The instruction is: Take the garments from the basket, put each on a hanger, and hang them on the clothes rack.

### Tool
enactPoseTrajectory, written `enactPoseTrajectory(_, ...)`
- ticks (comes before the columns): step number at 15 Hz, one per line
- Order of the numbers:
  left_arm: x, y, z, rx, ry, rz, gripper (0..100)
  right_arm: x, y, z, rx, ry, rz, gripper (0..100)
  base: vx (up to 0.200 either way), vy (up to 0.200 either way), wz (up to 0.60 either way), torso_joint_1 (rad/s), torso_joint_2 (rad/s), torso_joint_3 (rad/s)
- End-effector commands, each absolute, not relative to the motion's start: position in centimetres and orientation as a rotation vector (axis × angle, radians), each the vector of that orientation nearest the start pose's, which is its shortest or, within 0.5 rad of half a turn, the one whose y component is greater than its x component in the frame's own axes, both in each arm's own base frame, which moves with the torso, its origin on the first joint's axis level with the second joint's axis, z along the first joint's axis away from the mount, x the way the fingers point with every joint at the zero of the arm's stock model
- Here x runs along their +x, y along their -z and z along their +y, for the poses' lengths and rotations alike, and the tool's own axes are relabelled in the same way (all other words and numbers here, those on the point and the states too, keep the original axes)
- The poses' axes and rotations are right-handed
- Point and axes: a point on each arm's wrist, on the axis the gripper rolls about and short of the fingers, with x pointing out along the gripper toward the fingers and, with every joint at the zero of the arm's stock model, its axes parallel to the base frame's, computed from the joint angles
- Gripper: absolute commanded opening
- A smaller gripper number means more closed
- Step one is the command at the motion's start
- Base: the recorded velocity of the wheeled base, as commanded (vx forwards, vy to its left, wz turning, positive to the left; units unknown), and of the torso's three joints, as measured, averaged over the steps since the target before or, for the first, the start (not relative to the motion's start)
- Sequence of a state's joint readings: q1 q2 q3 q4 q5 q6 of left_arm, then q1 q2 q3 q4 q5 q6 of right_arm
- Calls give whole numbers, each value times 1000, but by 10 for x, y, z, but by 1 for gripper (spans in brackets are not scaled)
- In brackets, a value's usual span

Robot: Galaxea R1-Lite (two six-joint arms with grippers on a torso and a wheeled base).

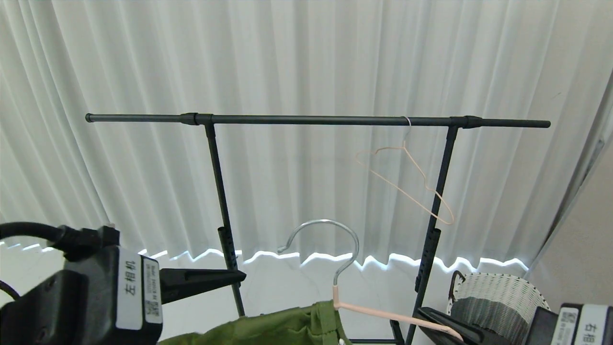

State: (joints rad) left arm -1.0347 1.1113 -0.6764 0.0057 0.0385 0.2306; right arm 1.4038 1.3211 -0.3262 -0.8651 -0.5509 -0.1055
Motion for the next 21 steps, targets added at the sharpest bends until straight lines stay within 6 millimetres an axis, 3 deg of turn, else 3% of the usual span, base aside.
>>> enactPoseTrajectory(1, 80, -213, -134, 461, 1036, 318, 100, 39, -173, 178, -214, -871, 24, 0, 0, 0, 0, 0, 0, 0)
enactPoseTrajectory(4, 79, -200, -134, 471, 1107, 367, 100, 35, -172, 179, -216, -892, 23, 0, 0, 0, 0, 0, 0, 0)
enactPoseTrajectory(10, 85, -190, -135, 480, 1082, 421, 100, 31, -173, 180, -217, -918, 18, 0, 0, 0, 0, 0, 0, 0)
enactPoseTrajectory(11, 85, -188, -135, 481, 1095, 429, 0, 31, -173, 180, -217, -918, 18, 0, 0, 0, 0, 0, 0, 0)
enactPoseTrajectory(19, 85, -185, -135, 481, 1099, 445, 0, 31, -174, 179, -210, -918, 14, 0, 0, 0, 0, 0, 0, 0)
enactPoseTrajectory(20, 87, -185, -135, 481, 1088, 449, 0, 30, -174, 178, -209, -918, 15, 100, 0, 0, 0, 0, 0, 0)
enactPoseTrajectory(21, 88, -185, -134, 482, 1080, 447, 0, 30, -173, 178, -213, -918, 16, 100, 0, 0, 0, 0, 0, 0)
